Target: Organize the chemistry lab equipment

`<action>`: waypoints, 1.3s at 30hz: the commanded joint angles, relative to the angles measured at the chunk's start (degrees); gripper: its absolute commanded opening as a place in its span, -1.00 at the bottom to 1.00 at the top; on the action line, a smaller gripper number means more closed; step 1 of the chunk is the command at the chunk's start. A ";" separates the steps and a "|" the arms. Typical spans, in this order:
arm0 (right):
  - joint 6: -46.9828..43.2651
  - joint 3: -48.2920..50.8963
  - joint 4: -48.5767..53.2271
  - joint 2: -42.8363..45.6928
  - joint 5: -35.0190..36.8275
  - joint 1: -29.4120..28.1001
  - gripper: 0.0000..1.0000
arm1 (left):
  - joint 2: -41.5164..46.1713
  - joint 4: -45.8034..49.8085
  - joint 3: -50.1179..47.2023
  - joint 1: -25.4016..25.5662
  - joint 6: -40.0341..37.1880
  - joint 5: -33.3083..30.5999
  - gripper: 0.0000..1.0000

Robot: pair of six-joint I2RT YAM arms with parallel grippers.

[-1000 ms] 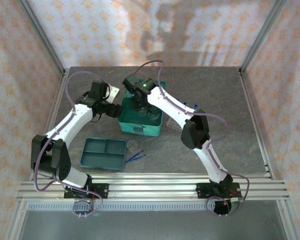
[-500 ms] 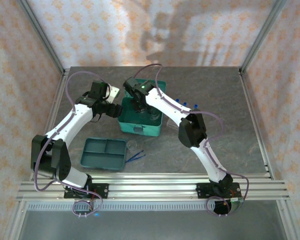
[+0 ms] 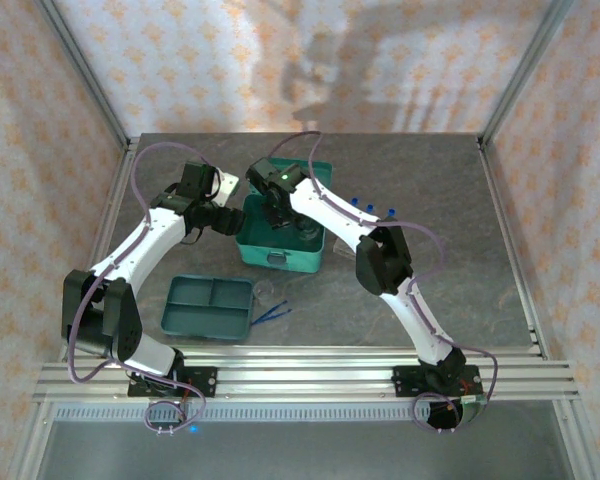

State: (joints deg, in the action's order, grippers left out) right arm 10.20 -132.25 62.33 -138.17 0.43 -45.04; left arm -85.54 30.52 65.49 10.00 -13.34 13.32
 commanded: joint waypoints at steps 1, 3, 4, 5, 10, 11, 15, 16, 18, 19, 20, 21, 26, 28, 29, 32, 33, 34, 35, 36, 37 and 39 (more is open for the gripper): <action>-0.50 2.35 0.08 0.91 1.99 0.35 -0.20 | 0.72 0.05 -0.46 -0.02 0.77 0.74 0.49; -0.44 2.99 -0.10 1.38 2.22 0.37 -0.18 | 0.68 0.10 -0.37 -0.02 0.79 0.75 0.49; -0.41 3.22 -0.05 1.45 2.13 0.39 -0.16 | 0.66 0.06 -0.32 0.00 0.71 0.79 0.49; -0.36 3.45 -0.10 1.58 2.06 0.31 -0.13 | 0.79 0.09 -0.37 -0.01 0.77 0.76 0.49; -0.27 4.60 -0.86 3.22 1.42 0.30 0.03 | 0.90 0.15 -0.28 0.01 0.75 0.76 0.49; -0.19 4.71 -1.05 3.72 1.50 0.30 0.05 | 0.90 0.15 -0.28 0.02 0.77 0.91 0.49; -0.36 3.56 -0.23 6.11 2.19 0.06 0.09 | 0.89 0.17 -0.28 -0.04 0.85 0.96 0.49; -0.43 3.17 0.14 6.84 2.67 -0.20 0.10 | 0.90 0.17 -0.21 0.02 0.86 0.93 0.49; -0.66 2.76 0.66 8.56 3.47 -0.94 0.11 | 0.90 0.21 -0.27 -0.02 0.85 1.03 0.49; -0.64 2.55 1.12 9.65 4.08 -1.42 0.11 | 0.90 0.20 -0.28 -0.06 0.86 0.92 0.49; -0.60 2.34 1.49 10.42 4.61 -1.90 0.11 | 0.90 0.08 -0.28 -0.06 0.85 1.00 0.49; -0.47 2.17 1.94 11.35 5.28 -2.53 0.11 | 0.90 0.11 -0.27 0.02 0.78 0.98 0.49; -0.66 3.40 4.11 16.12 7.83 -6.79 0.12 | 1.24 0.08 -0.19 0.02 0.77 0.54 0.49; -0.34 5.54 4.23 18.47 7.95 -8.52 0.12 | 1.34 -0.03 -0.28 -0.02 0.77 0.65 0.49; -0.05 6.71 4.00 19.52 7.93 -9.23 0.11 | 1.34 0.02 -0.24 -0.04 0.81 0.81 0.49; 1.12 11.35 2.45 22.99 7.15 -11.72 0.10 | 1.14 0.23 -0.11 -0.02 1.13 1.61 0.49; 1.14 12.92 1.90 24.06 7.21 -12.88 0.10 | 1.12 0.28 -0.10 -0.06 1.18 1.88 0.50; 1.35 14.19 1.68 24.89 7.36 -13.86 0.10 | 1.16 0.24 -0.11 -0.03 1.24 2.10 0.49; 1.42 15.12 1.66 25.51 7.24 -14.76 0.10 | 1.23 0.30 -0.10 0.00 1.24 2.21 0.50; 1.69 16.23 1.51 26.14 7.09 -15.73 0.10 | 1.25 0.26 -0.10 -0.05 1.30 2.45 0.49; 1.92 17.66 1.18 26.77 6.69 -16.64 0.10 | 1.23 0.20 -0.10 -0.01 1.22 2.58 0.50; 2.06 20.27 0.51 27.85 5.70 -18.29 0.10 | 1.12 0.15 -0.10 -0.08 1.26 2.61 0.49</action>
State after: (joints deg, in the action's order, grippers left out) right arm 10.98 -114.69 63.26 -112.46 5.96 -61.49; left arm -85.54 30.52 65.49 10.00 -13.26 14.33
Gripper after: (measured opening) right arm 0.551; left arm 0.746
